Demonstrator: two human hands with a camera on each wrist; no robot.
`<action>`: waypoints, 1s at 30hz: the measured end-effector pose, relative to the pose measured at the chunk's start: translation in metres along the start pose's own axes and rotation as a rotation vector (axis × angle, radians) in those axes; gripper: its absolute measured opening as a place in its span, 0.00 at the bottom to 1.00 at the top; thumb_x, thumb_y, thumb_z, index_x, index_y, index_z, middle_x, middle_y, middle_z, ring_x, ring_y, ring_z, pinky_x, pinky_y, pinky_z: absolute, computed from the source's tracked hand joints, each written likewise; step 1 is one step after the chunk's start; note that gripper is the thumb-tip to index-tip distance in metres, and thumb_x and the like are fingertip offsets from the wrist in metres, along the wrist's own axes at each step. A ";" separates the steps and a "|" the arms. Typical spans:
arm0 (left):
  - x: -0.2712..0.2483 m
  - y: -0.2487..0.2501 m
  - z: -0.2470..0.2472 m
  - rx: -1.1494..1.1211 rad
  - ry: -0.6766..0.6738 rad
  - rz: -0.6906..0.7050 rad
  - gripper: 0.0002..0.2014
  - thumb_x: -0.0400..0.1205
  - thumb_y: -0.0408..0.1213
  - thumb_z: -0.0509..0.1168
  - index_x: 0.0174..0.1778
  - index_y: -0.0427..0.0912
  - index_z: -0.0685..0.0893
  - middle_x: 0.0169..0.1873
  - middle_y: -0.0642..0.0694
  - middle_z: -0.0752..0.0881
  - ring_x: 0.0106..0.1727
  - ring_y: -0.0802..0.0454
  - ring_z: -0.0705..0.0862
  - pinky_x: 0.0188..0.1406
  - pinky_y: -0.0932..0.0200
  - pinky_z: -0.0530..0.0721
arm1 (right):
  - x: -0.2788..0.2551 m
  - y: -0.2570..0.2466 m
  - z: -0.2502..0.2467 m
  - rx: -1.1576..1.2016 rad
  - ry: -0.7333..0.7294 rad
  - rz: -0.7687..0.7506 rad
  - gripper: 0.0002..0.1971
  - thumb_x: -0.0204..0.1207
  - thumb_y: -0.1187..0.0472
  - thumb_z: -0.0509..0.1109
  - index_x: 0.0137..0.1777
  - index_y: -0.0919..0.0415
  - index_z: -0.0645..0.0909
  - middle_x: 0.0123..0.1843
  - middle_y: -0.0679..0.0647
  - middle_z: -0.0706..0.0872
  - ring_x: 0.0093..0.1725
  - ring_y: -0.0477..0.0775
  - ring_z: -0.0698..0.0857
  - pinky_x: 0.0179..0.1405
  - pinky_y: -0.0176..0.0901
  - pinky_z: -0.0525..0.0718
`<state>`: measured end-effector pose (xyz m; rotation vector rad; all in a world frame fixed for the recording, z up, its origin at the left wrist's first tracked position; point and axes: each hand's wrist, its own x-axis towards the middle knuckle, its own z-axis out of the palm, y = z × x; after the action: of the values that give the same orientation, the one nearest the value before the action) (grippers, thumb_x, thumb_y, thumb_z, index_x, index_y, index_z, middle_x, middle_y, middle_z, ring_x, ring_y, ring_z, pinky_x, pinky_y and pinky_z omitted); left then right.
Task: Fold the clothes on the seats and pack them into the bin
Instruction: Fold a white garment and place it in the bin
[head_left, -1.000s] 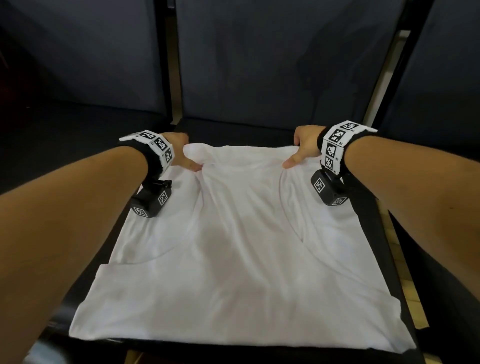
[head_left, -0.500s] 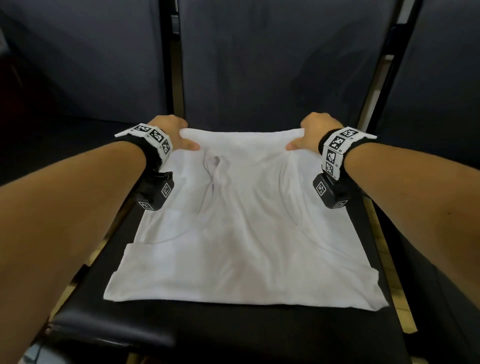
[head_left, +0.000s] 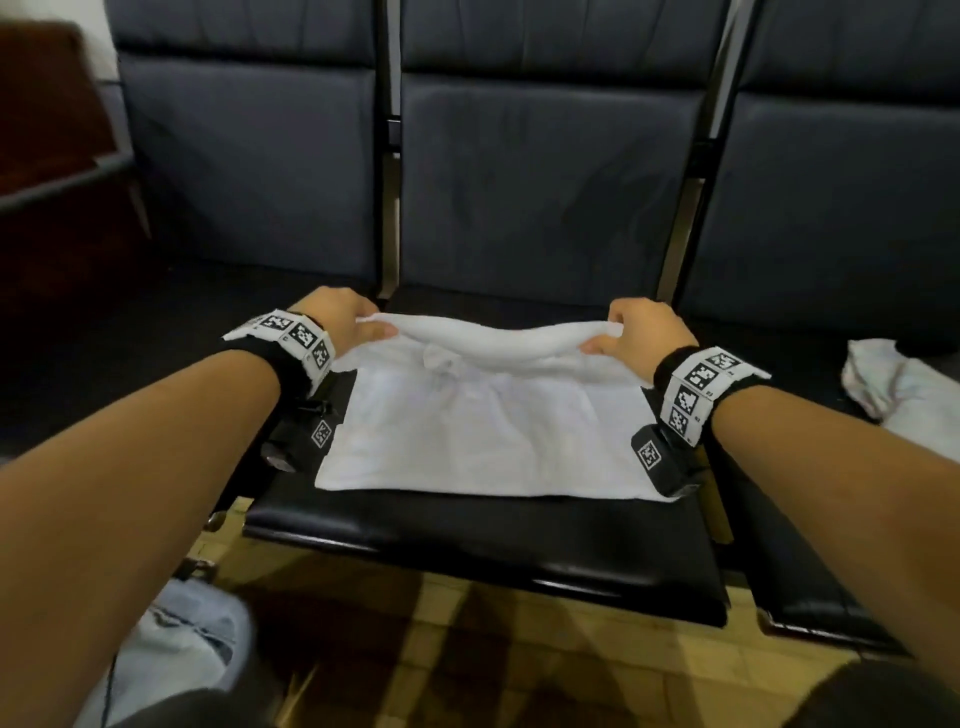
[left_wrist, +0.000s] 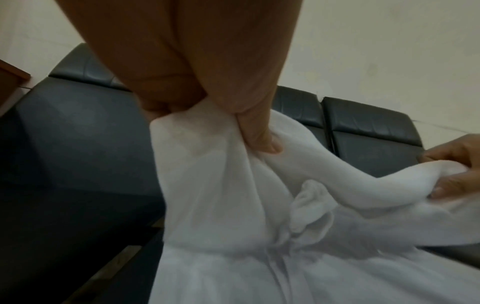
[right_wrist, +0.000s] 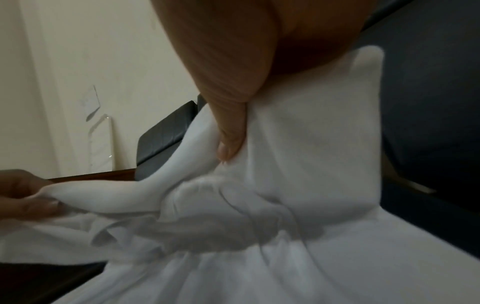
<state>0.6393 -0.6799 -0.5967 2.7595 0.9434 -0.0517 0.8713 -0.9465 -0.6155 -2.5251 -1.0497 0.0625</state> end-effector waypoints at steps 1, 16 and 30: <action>-0.015 0.000 0.005 -0.004 -0.031 0.008 0.17 0.81 0.58 0.63 0.46 0.47 0.84 0.45 0.44 0.84 0.48 0.45 0.82 0.49 0.52 0.79 | -0.018 0.001 0.003 0.014 -0.018 0.000 0.19 0.72 0.49 0.78 0.33 0.54 0.70 0.33 0.52 0.77 0.32 0.52 0.76 0.29 0.44 0.70; -0.084 -0.014 0.082 0.177 -0.110 0.057 0.16 0.77 0.22 0.61 0.52 0.48 0.81 0.52 0.45 0.79 0.52 0.45 0.81 0.51 0.57 0.80 | -0.103 0.022 0.039 -0.362 -0.258 -0.059 0.11 0.73 0.76 0.62 0.45 0.59 0.71 0.56 0.62 0.74 0.48 0.64 0.79 0.46 0.47 0.78; -0.057 0.026 0.090 -0.125 0.019 -0.328 0.19 0.80 0.39 0.60 0.65 0.35 0.76 0.62 0.36 0.81 0.58 0.37 0.81 0.48 0.49 0.80 | -0.091 -0.060 0.057 -0.015 -0.276 0.057 0.21 0.81 0.53 0.66 0.67 0.67 0.77 0.67 0.64 0.80 0.65 0.64 0.80 0.65 0.53 0.80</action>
<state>0.6138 -0.7539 -0.6734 2.4713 1.3461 -0.0191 0.7548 -0.9507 -0.6552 -2.6123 -1.0808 0.4318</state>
